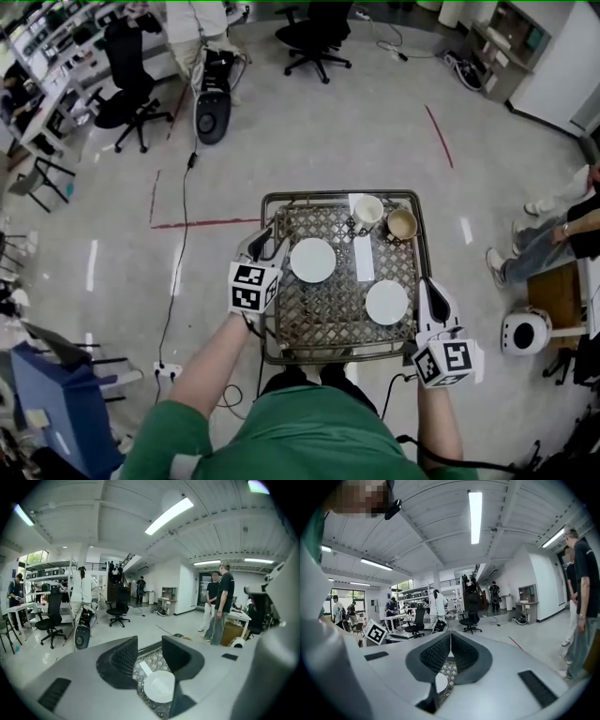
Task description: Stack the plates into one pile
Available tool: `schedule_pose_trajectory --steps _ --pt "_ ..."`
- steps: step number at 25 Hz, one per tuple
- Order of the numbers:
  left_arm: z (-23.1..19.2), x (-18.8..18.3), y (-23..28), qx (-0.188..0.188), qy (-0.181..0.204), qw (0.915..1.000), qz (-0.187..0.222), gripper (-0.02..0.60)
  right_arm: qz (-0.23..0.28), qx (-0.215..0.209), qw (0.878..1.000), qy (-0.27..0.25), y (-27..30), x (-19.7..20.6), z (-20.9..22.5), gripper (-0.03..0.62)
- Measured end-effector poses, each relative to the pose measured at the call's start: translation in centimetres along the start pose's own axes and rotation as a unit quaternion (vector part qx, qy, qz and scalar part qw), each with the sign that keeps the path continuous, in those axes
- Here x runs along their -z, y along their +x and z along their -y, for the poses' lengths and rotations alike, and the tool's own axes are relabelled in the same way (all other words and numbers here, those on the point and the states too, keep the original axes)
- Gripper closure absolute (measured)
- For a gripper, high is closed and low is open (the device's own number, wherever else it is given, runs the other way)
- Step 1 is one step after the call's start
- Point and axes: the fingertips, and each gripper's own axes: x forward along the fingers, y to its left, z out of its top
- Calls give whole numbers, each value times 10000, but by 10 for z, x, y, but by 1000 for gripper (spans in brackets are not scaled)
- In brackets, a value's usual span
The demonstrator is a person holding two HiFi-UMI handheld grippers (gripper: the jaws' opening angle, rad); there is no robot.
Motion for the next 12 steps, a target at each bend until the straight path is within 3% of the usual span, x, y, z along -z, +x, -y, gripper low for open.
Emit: schedule_pose_trajectory --steps 7,12 --pt "15 -44 -61 -148 -50 9981 601 414 240 -96 9996 -82 -6 -13 -2 571" --pt "30 -59 -98 -278 -176 9955 890 414 233 -32 9997 -10 -11 -9 19 571"
